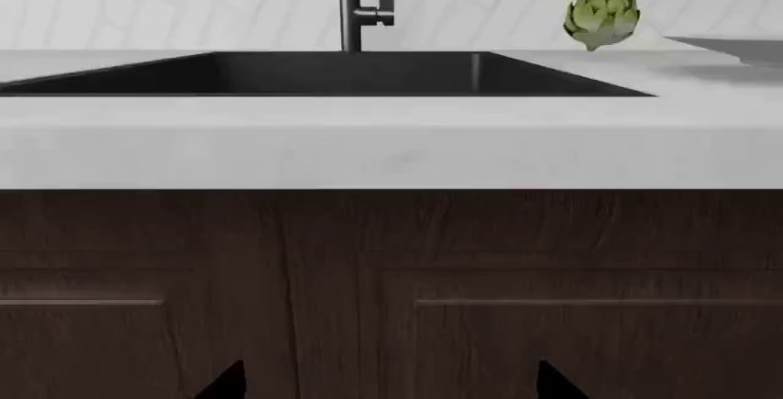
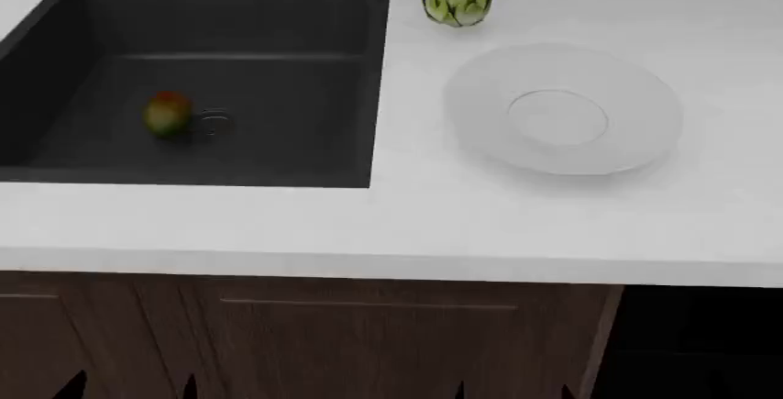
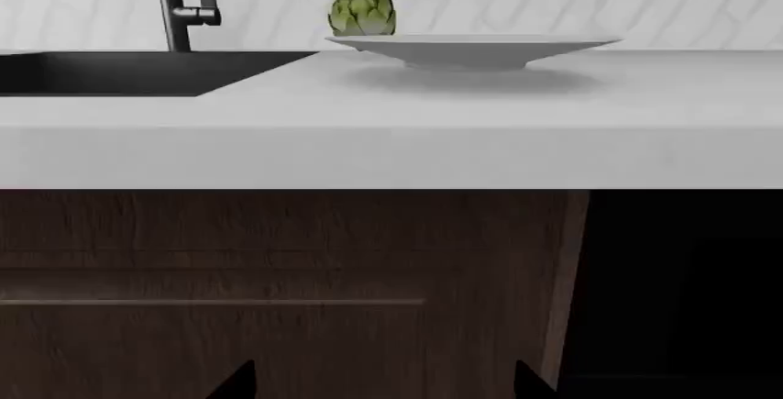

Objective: Pick the mango from the sink and place it on the plate located on the counter

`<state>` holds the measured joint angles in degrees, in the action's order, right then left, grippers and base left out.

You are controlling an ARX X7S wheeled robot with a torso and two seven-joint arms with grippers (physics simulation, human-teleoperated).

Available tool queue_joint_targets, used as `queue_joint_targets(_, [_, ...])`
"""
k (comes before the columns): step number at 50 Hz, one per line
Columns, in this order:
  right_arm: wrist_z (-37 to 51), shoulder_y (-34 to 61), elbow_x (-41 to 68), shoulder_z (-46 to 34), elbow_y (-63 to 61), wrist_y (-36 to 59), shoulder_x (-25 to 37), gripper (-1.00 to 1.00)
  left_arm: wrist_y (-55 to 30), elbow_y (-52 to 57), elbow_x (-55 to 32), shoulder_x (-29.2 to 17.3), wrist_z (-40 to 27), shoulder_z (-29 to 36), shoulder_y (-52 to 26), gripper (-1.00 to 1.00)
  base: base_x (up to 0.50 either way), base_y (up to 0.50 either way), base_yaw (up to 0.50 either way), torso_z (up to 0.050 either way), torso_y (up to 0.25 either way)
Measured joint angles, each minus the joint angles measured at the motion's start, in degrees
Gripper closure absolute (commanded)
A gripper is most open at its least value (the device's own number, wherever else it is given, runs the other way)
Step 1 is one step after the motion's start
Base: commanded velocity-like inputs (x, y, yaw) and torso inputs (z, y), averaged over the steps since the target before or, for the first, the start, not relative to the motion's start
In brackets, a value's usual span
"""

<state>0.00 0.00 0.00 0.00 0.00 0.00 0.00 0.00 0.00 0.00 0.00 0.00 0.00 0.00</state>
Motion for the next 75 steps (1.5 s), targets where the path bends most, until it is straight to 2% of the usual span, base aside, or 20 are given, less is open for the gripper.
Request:
queue_joint_targets(7, [-0.7, 0.04, 2.12, -0.69, 0.32, -1.56, 0.91, -1.0, -1.04, 0.03, -2.95, -1.52, -1.9, 1.67, -0.33, -1.0, 0.0, 0.0, 0.0, 0.0, 0.0])
queue_joint_targets(14, [-3.77, 0.28, 8.24, -1.68, -5.38, 3.01, 3.35, -1.0, -6.73, 5.46, -4.32, -3.56, -3.84, 2.54, -0.59, -1.0, 0.0, 0.0, 0.0, 0.0, 0.0])
queue_joint_targets(22, [-2.0, 3.73, 12.52, -2.06, -18.56, 16.13, 6.88, -1.0, -19.11, 18.59, -5.92, -6.5, -5.22, 2.96, -2.9, -1.0, 0.0, 0.0, 0.0, 0.0, 0.0])
queue_joint_targets(34, [2.49, 14.19, 18.17, -0.86, -37.19, 38.51, 11.39, -1.0, -41.61, 37.46, -8.21, -10.65, -6.62, 2.81, -11.99, -1.0, 0.0, 0.0, 0.0, 0.0, 0.0])
queue_joint_targets(42, [4.76, 23.58, 21.01, 0.23, -42.14, 49.66, 13.08, -1.0, -55.01, 45.31, -10.71, -12.47, -6.24, 1.14, -20.32, -1.0, 0.0, 0.0, 0.0, 0.0, 0.0])
queue_joint_targets(50, [6.35, 32.44, 22.75, 0.44, -43.85, 57.39, 13.92, -1.0, -64.95, 47.99, -12.56, -14.24, -5.56, 0.49, -29.55, -1.0, 0.0, 0.0, 0.0, 0.0, 0.0])
queue_joint_targets(59, [6.49, 38.16, 24.41, 0.66, -43.83, 61.47, 14.45, -1.0, -70.76, 48.88, -13.68, -15.58, -5.11, 0.13, -35.88, -1.0, 0.0, 0.0, 0.0, 0.0, 0.0])
queue_joint_targets(75, [6.22, 41.38, 26.94, 2.44, -44.14, 63.19, 14.25, -1.0, -72.22, 48.38, -13.91, -17.04, -5.17, 0.84, -39.2, -1.0, 0.28, 0.24, 0.0, 0.0, 0.0])
